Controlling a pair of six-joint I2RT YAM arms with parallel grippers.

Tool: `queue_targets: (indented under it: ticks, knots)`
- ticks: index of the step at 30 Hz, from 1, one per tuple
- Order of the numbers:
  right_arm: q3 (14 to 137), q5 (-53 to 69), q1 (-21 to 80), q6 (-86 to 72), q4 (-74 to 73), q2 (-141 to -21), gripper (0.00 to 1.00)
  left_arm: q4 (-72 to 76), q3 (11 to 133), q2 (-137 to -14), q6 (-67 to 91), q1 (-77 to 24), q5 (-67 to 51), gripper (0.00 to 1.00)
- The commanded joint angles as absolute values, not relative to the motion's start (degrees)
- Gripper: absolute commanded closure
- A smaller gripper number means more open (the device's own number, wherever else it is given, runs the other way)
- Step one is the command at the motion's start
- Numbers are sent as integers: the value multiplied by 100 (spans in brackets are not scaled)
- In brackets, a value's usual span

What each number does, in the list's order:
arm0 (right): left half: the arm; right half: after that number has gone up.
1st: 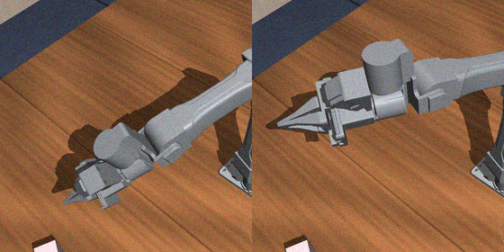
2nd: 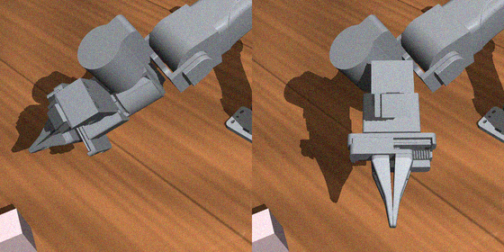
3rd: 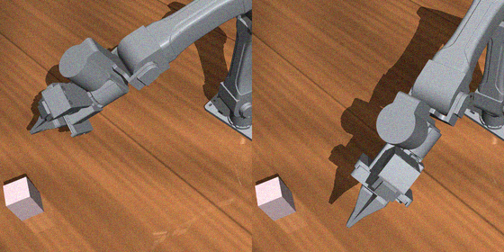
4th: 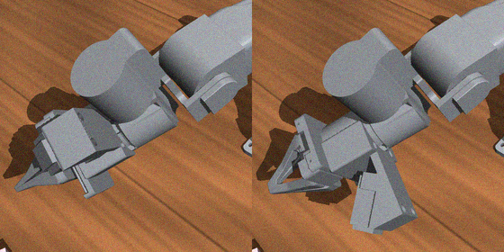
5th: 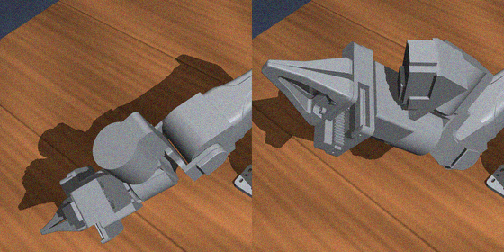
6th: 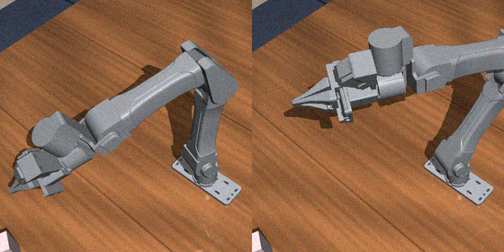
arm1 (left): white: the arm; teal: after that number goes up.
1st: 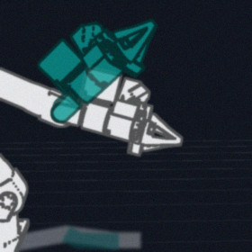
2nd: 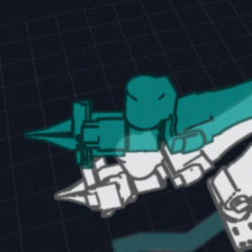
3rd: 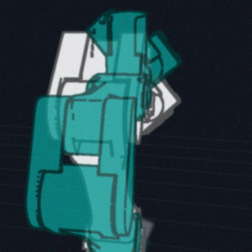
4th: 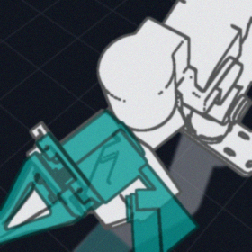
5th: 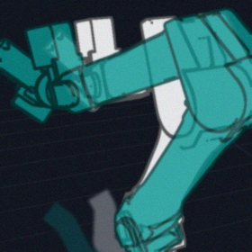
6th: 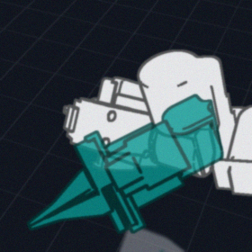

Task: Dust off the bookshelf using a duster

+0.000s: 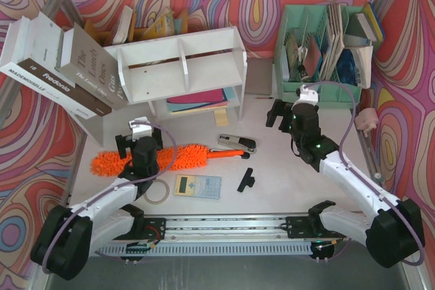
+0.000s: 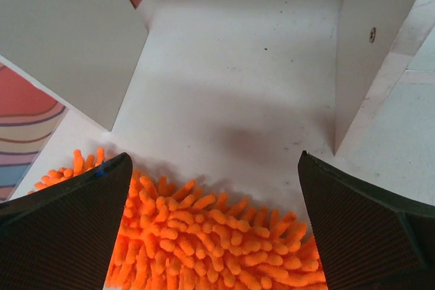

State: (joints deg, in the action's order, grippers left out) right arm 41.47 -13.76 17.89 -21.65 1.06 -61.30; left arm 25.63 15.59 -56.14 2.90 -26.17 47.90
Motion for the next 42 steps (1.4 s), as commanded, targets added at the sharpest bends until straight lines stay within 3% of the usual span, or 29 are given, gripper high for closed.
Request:
queue_targets:
  ticks: [1,8,12,24,33,42]
  knots:
    - [3904,-1704,1721,-1774,1002,-6109,1,4227,1193,-6001,-186,-2400,4338,1]
    - [3614,-1797,1600,-1486,1622,-6440,1,5966,703,-6897,-187,-1843,3568,2]
    - [3327,-1686,1455,-1477,2064,-6497,1,5973,810,-7101,-3,-1505,2952,1]
    - [2968,-1667,1120,-1362,2892,-6942,1,6324,916,-7524,-89,-1037,2589,1]
    - [2476,-1863,879,-1052,4088,-7438,1,8084,866,-9174,3,-657,2083,1]
    - [2403,-1545,446,-839,4988,-8135,1,7016,1154,-8781,321,-380,1846,2]
